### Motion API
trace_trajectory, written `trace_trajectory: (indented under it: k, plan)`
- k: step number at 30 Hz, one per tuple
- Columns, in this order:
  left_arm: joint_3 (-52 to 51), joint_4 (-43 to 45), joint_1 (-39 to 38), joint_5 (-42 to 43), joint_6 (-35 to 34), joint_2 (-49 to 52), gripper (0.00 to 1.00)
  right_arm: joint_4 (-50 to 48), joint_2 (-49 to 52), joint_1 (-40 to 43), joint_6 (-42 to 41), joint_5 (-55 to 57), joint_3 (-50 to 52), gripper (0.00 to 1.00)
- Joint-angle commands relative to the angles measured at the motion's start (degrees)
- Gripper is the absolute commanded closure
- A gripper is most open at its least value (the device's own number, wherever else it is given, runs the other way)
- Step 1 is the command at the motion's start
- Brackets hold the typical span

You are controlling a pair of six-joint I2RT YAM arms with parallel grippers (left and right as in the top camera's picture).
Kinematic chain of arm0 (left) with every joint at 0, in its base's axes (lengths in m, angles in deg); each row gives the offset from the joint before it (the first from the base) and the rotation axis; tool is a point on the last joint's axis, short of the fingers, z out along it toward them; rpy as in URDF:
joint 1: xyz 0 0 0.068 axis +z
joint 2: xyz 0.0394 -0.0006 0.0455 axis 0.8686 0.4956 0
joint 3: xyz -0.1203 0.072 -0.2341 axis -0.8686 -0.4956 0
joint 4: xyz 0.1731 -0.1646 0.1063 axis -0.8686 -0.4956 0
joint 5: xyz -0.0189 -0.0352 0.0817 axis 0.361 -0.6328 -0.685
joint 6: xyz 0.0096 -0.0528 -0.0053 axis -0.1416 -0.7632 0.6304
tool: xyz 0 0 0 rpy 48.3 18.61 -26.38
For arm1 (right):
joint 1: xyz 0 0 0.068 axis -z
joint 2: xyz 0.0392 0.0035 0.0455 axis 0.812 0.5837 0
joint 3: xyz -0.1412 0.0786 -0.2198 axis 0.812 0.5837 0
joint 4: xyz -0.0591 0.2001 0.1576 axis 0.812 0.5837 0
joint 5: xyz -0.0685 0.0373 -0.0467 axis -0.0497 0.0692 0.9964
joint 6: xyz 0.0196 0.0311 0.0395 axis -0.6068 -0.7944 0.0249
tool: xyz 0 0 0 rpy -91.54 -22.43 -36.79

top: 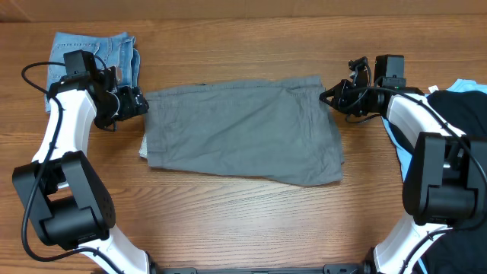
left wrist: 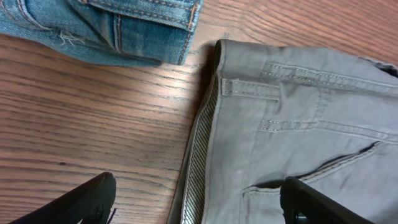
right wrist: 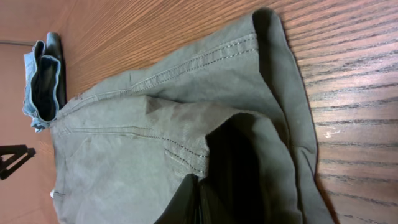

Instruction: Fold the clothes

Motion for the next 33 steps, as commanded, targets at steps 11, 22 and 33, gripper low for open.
trace_trajectory:
  k: [11,22,33]
  plan:
    - [0.7,4.8,0.3,16.9,-0.6,10.1,0.56,1.2,-1.9,0.3,0.0,-1.0,-0.7,0.96]
    - [0.7,6.1,0.7,17.8,-0.6,8.9,0.95,1.2,-2.0,0.3,0.1,-0.9,-0.8,0.96]
    - [0.7,5.8,2.0,20.7,1.6,2.8,0.96,4.0,-10.0,0.3,-0.3,2.2,-0.8,0.96]
